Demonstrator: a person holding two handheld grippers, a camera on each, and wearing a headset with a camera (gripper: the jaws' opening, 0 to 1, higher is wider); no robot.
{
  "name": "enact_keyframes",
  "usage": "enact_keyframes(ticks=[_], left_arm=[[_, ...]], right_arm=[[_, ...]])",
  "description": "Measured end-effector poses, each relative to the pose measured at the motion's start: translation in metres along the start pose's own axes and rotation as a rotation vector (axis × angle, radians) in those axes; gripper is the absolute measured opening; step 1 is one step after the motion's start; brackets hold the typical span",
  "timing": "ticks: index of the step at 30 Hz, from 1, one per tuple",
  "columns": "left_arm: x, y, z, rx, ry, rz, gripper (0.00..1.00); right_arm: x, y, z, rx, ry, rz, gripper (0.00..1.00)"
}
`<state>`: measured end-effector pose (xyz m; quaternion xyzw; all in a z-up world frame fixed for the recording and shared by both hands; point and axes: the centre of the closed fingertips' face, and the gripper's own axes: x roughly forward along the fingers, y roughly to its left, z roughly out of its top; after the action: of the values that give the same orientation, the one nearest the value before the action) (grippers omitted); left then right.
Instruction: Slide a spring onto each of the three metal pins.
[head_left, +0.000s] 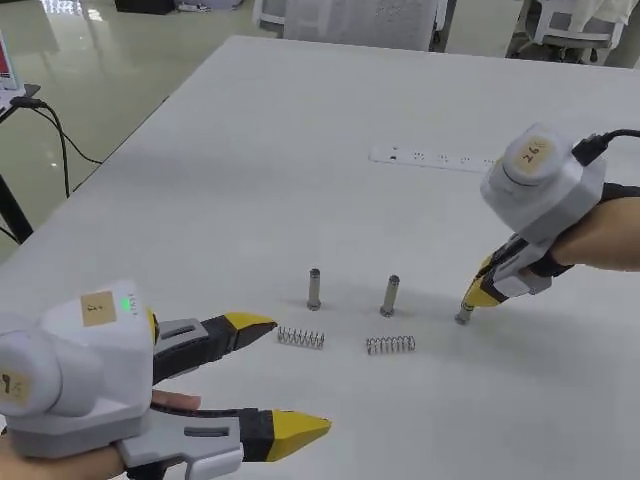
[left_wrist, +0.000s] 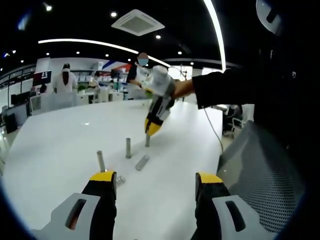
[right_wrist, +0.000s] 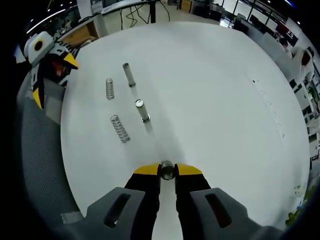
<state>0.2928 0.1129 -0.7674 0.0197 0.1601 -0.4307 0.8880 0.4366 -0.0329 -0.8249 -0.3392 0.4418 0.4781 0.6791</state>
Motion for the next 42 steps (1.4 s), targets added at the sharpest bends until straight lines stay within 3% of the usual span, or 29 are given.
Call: enact_keyframes(ticks=[19,29,42], left_arm=[[-0.001,-0.001,-0.001,-0.002,0.001,0.0,0.59],[0.0,-0.002,-0.001,-0.002,0.003,-0.002,0.58],[0.0,-0.002,-0.001,-0.003,0.002,-0.001,0.58]], right_arm=[[0.016,0.004,-0.007,-0.01,0.027,0.006,0.08],[0.016,0.005,-0.007,-0.028,0.015,-0.001,0.09],[0.018,0.004,-0.007,-0.048,0.008,-0.004,0.2]])
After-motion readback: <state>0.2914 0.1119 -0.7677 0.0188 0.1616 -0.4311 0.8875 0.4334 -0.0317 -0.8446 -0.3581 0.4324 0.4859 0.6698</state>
